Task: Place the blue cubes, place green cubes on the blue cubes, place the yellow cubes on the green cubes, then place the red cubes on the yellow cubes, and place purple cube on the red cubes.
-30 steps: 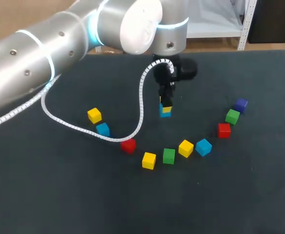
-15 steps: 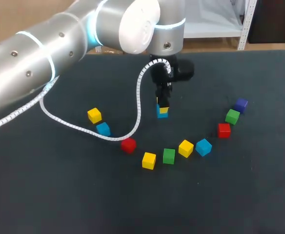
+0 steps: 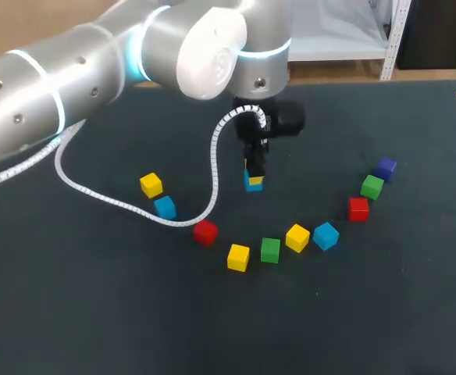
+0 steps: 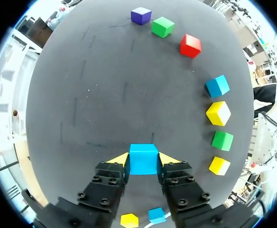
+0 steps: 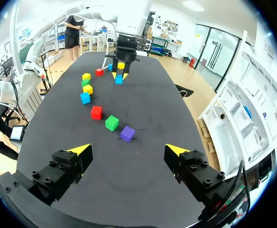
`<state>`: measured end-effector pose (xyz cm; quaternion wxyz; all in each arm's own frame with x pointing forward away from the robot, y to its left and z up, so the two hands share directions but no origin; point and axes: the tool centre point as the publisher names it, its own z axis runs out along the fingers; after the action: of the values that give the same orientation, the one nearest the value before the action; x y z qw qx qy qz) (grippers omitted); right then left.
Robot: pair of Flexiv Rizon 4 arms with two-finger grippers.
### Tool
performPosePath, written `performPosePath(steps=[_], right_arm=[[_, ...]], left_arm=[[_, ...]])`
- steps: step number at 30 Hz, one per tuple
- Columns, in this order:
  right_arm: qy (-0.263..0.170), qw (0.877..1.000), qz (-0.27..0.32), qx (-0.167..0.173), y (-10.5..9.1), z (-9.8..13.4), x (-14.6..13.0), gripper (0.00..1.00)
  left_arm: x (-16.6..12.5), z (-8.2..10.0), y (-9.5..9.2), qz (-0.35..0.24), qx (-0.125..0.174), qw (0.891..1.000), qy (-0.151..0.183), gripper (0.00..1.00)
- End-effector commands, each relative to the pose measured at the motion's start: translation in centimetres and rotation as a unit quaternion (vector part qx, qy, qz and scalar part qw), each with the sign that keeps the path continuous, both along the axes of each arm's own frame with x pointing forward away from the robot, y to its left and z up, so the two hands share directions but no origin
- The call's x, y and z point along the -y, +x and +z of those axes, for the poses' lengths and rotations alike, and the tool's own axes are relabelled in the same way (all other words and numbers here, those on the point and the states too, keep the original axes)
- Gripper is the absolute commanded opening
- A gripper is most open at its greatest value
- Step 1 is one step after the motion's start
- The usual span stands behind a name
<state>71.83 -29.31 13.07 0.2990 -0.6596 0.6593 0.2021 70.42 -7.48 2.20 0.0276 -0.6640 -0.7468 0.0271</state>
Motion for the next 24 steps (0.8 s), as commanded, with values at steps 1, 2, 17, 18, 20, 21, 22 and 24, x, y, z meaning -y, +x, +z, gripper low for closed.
performPosePath(steps=[1,2,17,18,20,21,22,24], right_arm=[[0.001,1.0,0.0,0.001,0.0,0.0,0.0,1.0],[0.001,1.0,0.0,0.001,0.0,0.0,0.0,1.0],[0.001,1.0,0.0,0.001,0.0,0.0,0.0,1.0],[0.001,1.0,0.0,0.001,0.0,0.0,0.0,1.0],[0.001,1.0,0.0,0.001,0.0,0.0,0.0,1.0],[0.001,1.0,0.0,0.001,0.0,0.0,0.0,1.0],[0.001,1.0,0.0,0.001,0.0,0.0,0.0,1.0],[0.001,1.0,0.0,0.001,0.0,0.0,0.0,1.0]], left_arm=[[-0.3,0.0,-0.7,-0.004,0.016,1.0,-0.006,0.0],[-0.3,0.0,-0.7,-0.009,0.019,1.0,-0.002,0.0],[0.1,-0.6,-0.6,-0.024,0.021,0.999,-0.006,0.0],[0.2,-0.7,-0.5,-0.025,0.02,0.999,-0.007,0.0],[0.4,-0.8,-0.5,-0.028,0.02,0.999,-0.007,0.0],[0.5,-0.8,-0.4,-0.029,0.02,0.999,-0.008,0.0],[0.6,-0.8,-0.4,-0.034,0.022,0.999,-0.006,0.0],[0.8,-0.8,-0.3,-0.036,0.023,0.999,-0.006,0.0]])
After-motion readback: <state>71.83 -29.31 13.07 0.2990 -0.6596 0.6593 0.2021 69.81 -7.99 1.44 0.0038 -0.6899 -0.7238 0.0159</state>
